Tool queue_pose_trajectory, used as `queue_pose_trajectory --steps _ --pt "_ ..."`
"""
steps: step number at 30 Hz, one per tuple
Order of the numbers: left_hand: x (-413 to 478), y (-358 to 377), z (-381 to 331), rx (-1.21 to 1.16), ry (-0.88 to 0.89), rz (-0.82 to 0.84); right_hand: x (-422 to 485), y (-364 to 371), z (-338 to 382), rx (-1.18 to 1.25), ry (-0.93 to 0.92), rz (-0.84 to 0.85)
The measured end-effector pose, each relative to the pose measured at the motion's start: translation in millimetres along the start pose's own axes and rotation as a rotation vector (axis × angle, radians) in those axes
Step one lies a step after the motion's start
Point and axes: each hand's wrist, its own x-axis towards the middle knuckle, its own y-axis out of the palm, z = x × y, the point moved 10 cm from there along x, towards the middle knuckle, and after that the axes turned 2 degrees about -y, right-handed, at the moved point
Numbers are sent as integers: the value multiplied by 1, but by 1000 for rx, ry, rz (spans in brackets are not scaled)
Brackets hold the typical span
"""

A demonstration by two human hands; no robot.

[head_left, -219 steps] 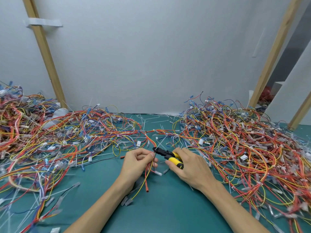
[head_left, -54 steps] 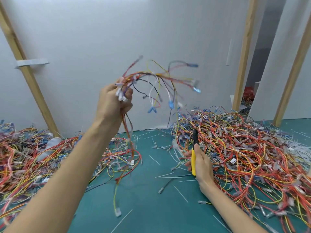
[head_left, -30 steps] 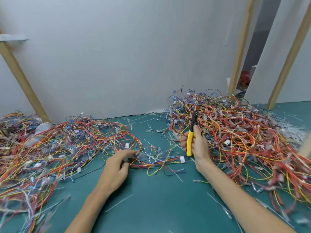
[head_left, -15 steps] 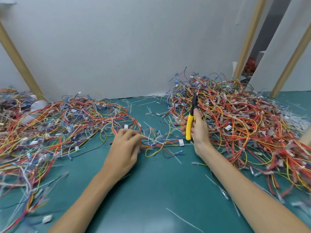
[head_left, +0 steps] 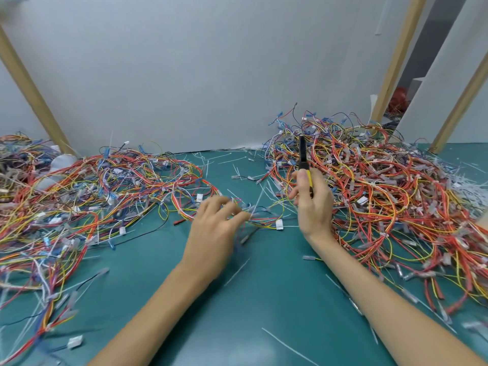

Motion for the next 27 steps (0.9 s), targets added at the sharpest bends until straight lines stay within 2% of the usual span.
queue_pose_trajectory --steps 2,5,9,11,14,16,21,24,27 --pt "8 -15 6 88 62 -55 -3 6 11 34 -47 19" --pt "14 -11 30 38 -31 44 -12 23 5 48 21 108" --pt "-2 12 63 -295 -332 100 -21 46 -20 30 211 351" --pt "-7 22 77 -450 -465 91 -24 55 -18 63 231 478" --pt "-12 25 93 -646 -632 60 -27 64 -7 211 276 587" --pt "-14 27 96 -738 -682 63 -29 69 0 318 340 638" --pt "-18 20 93 -820 -758 -71 -57 92 10 603 602 836" --pt "-17 16 90 -771 -689 -87 -71 100 10 645 673 918" --pt "-14 8 87 -643 -564 -69 -70 98 2 631 691 885"
